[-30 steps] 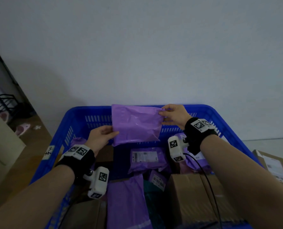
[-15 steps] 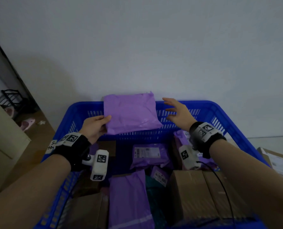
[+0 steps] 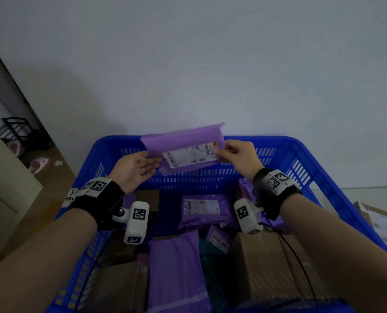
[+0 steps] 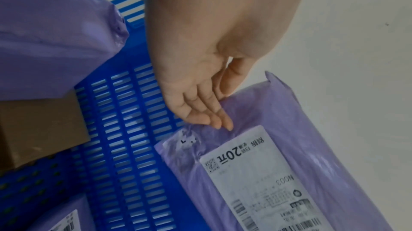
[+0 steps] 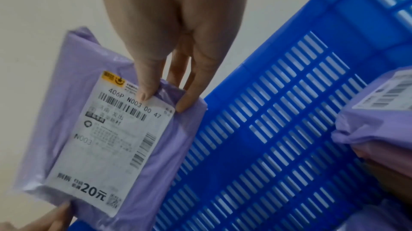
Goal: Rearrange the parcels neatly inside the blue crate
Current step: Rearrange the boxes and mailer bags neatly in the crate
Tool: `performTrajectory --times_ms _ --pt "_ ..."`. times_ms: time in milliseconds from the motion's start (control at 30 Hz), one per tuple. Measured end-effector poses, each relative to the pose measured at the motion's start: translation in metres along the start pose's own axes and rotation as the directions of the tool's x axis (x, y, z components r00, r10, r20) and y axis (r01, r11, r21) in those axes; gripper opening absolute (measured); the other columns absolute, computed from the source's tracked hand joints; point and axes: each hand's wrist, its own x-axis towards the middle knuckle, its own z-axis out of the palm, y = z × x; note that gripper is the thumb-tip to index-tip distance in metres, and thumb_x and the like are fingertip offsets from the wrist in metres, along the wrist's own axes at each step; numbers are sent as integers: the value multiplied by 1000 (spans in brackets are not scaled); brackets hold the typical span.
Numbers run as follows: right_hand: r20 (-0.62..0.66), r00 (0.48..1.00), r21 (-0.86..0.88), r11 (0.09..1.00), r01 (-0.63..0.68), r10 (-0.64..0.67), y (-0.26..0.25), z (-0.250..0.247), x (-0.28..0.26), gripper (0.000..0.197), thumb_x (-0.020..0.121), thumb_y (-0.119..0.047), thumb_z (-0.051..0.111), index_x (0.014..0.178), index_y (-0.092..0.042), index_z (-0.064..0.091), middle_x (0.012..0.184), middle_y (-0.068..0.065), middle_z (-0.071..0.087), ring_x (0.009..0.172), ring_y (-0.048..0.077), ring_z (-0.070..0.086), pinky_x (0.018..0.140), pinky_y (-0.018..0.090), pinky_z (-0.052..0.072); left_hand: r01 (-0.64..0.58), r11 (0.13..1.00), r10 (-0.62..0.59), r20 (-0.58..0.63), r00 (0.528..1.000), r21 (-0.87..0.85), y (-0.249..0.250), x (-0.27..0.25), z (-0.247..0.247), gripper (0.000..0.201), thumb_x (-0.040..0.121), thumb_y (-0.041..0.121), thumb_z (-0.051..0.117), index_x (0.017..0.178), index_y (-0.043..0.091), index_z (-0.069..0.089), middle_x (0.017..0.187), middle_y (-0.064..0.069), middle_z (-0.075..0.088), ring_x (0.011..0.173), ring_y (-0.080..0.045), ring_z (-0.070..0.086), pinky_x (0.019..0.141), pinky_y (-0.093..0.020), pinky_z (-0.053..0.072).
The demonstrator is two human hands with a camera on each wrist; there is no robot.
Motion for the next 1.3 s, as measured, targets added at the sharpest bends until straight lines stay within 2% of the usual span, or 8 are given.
performTrajectory --times_ms 367,567,800,900,1000,1067,1167,1300 --pt "65 968 118 961 -250 244 -8 12 2 32 93 -7 56 124 0 52 106 17 67 78 20 67 64 37 61 -235 902 300 -132 945 363 -9 17 -2 27 87 13 65 113 10 65 93 6 66 81 -3 59 78 -21 45" --pt "85 920 -127 920 -370 382 14 12 1 38 95 -6 52 130 -12 39 114 27 63 91 34 64 59 47 58 -65 918 148 -185 972 392 -34 28 10 13 89 9 62 101 10 61 81 -3 62 49 -1 59 44 -9 49" --pt "68 806 -444 742 -503 587 51 16 3 52 86 -16 68 131 -7 45 118 13 59 103 33 63 59 38 57 104 869 24 -252 967 484 -72 53 14 17 82 -3 64 99 1 64 89 -12 62 86 -26 61 63 -28 53" --pt "110 705 -506 650 -567 701 66 19 9 33 84 -14 70 112 0 57 103 11 64 89 30 67 53 33 58 194 820 -52 -267 962 539 -91 64 14 10 78 -6 66 85 1 69 82 -13 66 87 -28 65 77 -41 57" --pt "127 595 -568 550 -613 794 80 23 14 20 84 -7 70 71 -4 55 51 4 63 45 17 62 33 22 48 247 755 -112 -253 961 607 -107 74 13 27 76 -8 66 102 -3 70 96 -17 70 90 -27 66 89 -44 55" --pt "131 556 -614 508 -605 821 89 29 20 16 84 -8 70 77 0 58 57 10 63 51 21 63 45 29 54 281 741 -186 -216 959 610 -115 82 15 32 76 -13 63 107 -5 67 95 -16 67 90 -25 63 86 -42 54" --pt "136 550 -703 471 -533 824 108 36 26 54 81 -14 73 126 6 51 121 21 60 108 35 62 91 43 53 346 705 -302 -179 936 619 -123 92 18 37 76 -17 60 110 -3 65 94 -11 64 93 -24 59 80 -36 53" --pt "151 525 -706 463 -536 838 126 34 28 56 76 -15 74 126 0 54 133 22 53 122 37 53 100 44 47 395 657 -370 -182 911 642 -131 103 17 35 77 -14 61 107 3 66 100 -9 64 96 -21 58 87 -32 51"
